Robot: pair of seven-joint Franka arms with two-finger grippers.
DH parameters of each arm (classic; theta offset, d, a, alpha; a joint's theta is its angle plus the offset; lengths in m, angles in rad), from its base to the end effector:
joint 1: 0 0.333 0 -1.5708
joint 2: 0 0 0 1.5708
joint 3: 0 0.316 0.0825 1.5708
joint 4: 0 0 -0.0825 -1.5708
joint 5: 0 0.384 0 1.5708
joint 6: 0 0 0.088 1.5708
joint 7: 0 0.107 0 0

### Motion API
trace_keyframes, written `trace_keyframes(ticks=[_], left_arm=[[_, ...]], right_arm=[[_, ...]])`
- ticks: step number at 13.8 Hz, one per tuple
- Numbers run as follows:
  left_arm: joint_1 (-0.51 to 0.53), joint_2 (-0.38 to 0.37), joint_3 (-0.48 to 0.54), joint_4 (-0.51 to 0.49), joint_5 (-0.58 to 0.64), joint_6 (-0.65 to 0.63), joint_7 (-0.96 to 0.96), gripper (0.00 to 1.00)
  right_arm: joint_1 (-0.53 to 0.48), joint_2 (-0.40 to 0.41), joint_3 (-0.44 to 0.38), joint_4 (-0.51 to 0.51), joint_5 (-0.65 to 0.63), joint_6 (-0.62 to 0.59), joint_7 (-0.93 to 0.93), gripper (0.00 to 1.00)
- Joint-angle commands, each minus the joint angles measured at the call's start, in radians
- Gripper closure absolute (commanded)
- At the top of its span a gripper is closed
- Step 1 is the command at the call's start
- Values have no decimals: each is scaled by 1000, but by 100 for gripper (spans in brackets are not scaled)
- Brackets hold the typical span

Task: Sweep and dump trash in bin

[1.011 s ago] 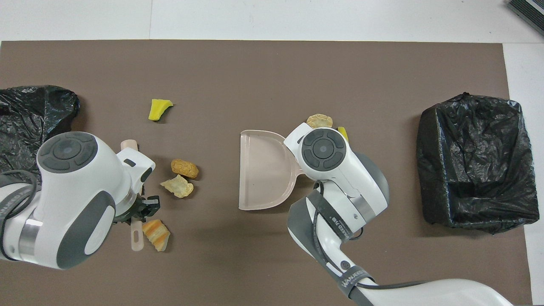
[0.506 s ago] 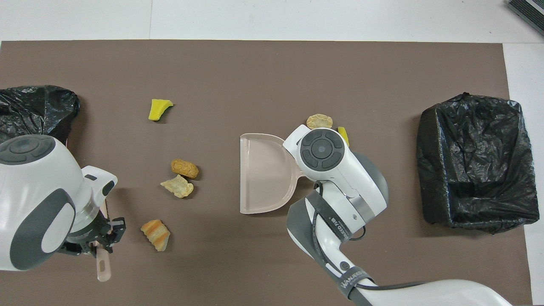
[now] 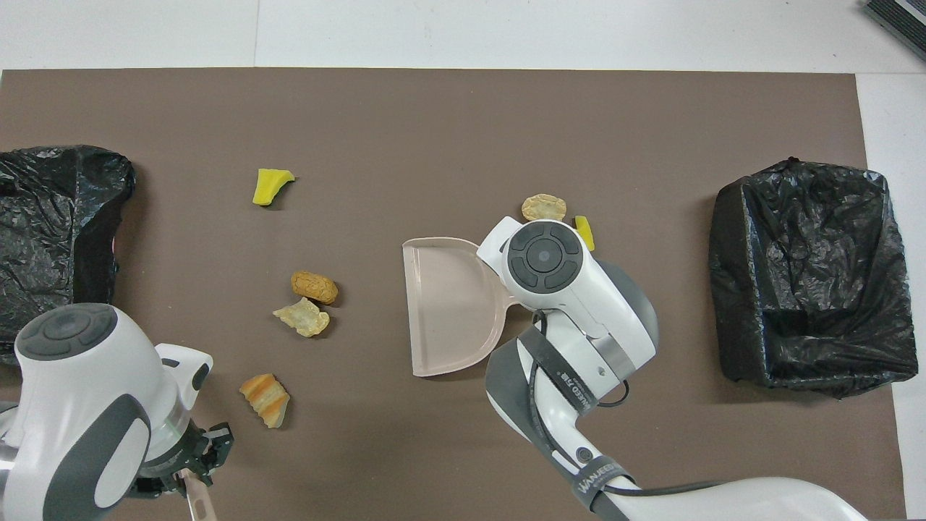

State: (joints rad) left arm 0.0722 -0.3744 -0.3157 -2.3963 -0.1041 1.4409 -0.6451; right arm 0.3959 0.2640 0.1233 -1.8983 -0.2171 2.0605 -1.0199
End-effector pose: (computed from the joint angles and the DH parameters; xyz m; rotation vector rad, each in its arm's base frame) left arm 0.3456 -0.1010 0.4189 -2.7058 -0.6556 0.7708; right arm 0.5318 0.2869 0.3573 2.0444 2.2093 -0.2008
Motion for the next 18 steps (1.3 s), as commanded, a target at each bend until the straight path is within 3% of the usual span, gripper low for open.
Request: trace_keyframes(ticks=[1, 5, 9, 18], left_arm=[[-43, -70, 7, -82, -55, 45, -48, 100], [-173, -75, 6, -133, -109, 125, -178, 100], [-228, -45, 4, -181, -163, 251, -252, 100], [-252, 32, -3, -173, -203, 450, -303, 100]], right_arm=[[-3, -12, 6, -13, -21, -22, -66, 100], [-3, -19, 4, -16, -27, -39, -65, 100], [-6, -19, 6, -19, -27, -43, -36, 100], [-3, -19, 6, -38, -27, -37, 61, 100]])
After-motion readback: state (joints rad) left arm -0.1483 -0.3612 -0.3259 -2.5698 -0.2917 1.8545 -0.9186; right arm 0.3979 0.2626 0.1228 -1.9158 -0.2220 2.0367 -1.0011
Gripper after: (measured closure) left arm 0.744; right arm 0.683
